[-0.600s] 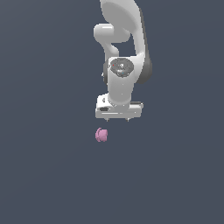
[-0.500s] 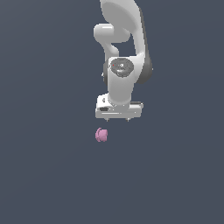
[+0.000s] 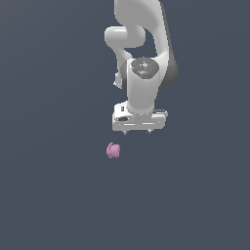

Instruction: Pick up the object and move it to a goal position.

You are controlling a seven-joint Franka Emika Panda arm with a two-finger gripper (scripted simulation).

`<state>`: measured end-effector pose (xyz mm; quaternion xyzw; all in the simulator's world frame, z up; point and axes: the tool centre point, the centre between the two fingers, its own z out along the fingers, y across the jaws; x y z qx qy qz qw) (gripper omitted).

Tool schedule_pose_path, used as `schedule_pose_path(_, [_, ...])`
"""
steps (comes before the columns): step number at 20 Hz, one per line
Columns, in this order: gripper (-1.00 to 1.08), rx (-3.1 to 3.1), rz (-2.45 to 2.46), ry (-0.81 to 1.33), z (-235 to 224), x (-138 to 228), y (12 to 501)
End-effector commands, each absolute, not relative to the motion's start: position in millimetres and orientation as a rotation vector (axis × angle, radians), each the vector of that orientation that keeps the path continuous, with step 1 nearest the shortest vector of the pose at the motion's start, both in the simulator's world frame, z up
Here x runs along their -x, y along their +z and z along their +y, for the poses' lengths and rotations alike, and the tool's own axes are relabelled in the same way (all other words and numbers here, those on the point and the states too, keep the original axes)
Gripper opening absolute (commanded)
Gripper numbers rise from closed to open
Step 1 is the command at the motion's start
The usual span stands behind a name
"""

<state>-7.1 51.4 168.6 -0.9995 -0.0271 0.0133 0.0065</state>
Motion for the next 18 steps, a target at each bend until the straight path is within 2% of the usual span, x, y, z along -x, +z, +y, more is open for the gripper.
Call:
schedule_pose_path(1, [1.00,3.127,-0.085,0.042,51.9,7.1,169.0])
schedule_pose_path(7, [1.00,3.127,-0.035,0.035,31.2,1.5,154.0])
schedule_pose_path(18, [1.00,3.135,0.149,0.004,-49.7,-9.7,97.4])
